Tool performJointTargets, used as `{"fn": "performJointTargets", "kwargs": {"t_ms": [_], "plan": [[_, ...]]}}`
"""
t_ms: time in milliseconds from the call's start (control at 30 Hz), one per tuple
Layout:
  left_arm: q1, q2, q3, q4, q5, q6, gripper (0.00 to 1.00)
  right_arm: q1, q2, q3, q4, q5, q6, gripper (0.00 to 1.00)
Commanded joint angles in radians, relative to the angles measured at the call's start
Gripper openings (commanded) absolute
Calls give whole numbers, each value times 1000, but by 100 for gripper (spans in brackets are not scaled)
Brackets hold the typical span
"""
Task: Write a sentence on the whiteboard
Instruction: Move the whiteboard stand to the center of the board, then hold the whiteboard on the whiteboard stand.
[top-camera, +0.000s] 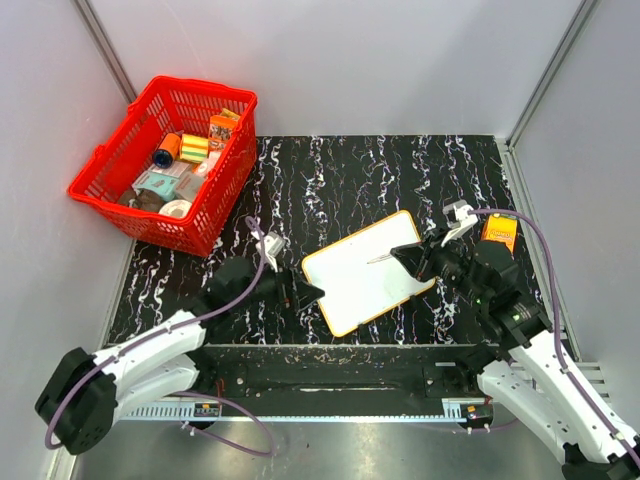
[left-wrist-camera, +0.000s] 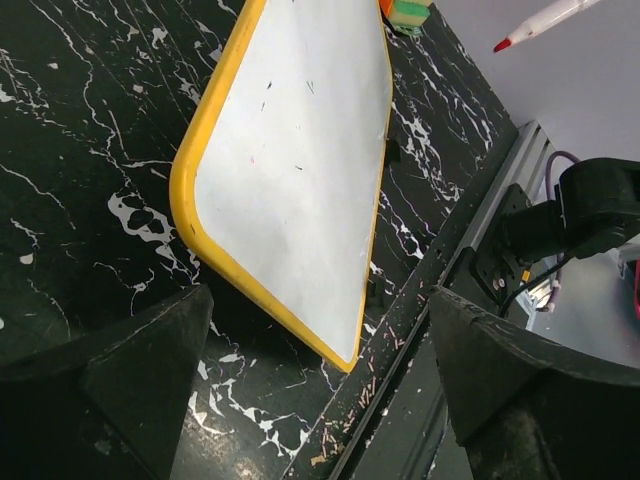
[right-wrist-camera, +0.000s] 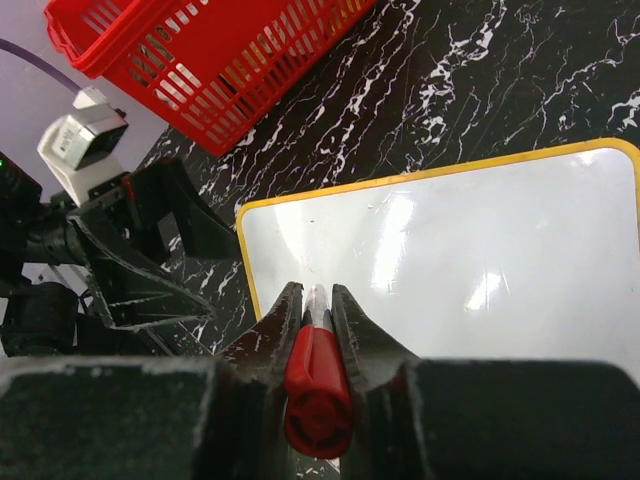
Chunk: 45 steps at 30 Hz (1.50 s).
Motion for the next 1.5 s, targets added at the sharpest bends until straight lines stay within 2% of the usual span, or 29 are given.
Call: {"fn": "performJointTargets", "kwargs": {"t_ms": [0,67,167,333,467,633,733,900,1033,1133,1167,1267,1300,1367,1400,1467], "plan": [[31,-88,-1,-77,5,-25,96,5,13,49,-6,30,-29,0],[41,-119,-2,-92,6,-40,99,5,30,52,-1,21,-29,0],[66,-126,-5,-91,15,-52,99,3,51,54,10,14,-28,0],[146,-70,-7,-20,127,-77,99,9,90,48,22,17,-23,0],[210,-27,-2,26,201,-94,99,43,108,66,8,90,-26,0],[224,24,31,8,233,-66,99,126,129,83,-15,268,-37,0],[229,38,33,31,248,-66,99,158,139,81,-21,319,-28,0],[253,76,34,99,290,-65,99,160,119,51,11,313,-6,0],[264,148,51,193,366,-74,95,163,119,34,52,236,1,0],[267,214,88,226,406,-69,91,161,130,32,74,195,18,0],[267,232,99,226,420,-65,85,161,131,31,83,187,21,0],[267,298,113,294,480,-72,76,160,128,26,94,175,31,0],[267,327,114,339,509,-81,69,161,126,26,95,172,31,0],[267,360,129,354,532,-77,61,161,125,28,95,165,31,0],[267,389,137,353,549,-69,53,161,125,28,97,164,29,0],[267,418,168,322,554,-51,47,161,123,29,97,156,27,0]]}}
